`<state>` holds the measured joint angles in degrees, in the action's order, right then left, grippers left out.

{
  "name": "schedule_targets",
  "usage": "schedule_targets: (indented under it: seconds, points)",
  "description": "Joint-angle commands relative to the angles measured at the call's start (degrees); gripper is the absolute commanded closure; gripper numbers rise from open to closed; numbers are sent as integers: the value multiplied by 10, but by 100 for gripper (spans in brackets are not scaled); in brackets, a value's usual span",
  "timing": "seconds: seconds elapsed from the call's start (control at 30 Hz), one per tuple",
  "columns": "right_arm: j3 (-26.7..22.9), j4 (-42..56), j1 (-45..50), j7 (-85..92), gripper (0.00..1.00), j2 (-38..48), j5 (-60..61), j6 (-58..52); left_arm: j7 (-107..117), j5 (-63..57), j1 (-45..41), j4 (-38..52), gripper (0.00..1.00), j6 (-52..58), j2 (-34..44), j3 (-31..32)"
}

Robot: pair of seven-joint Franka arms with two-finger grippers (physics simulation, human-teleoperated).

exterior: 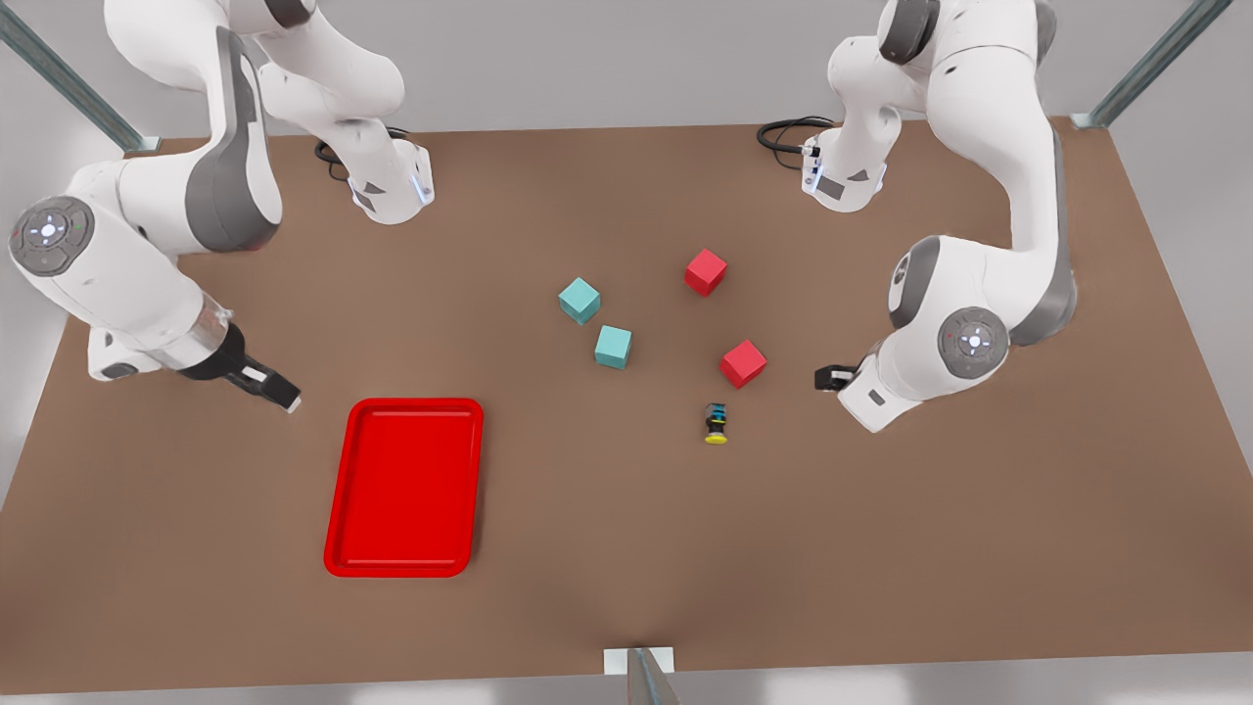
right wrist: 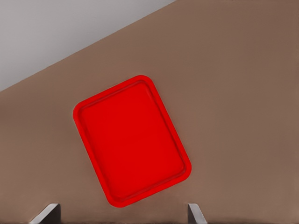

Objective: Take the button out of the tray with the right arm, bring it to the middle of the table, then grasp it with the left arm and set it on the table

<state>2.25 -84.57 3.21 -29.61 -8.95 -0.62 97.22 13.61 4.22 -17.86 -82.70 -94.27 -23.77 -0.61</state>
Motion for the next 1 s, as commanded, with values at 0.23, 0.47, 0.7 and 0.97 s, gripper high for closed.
schedule_targets:
  seconds: [0.23,0.47,0.7,0.97]
  points:
    - [0,27,13,327,0,-3,-60,-87,433,53,-60,-99,0,-384,-94,16]
    - [0,27,13,328,0,-3,-61,-87,354,48,-75,-120,0,-474,-127,45]
    - [0,27,12,328,0,-5,-61,-87,94,3,-88,-207,0,-479,-103,45]
    - [-1,27,12,326,0,-5,-60,-86,27,4,-97,-204,0,-481,-130,44]
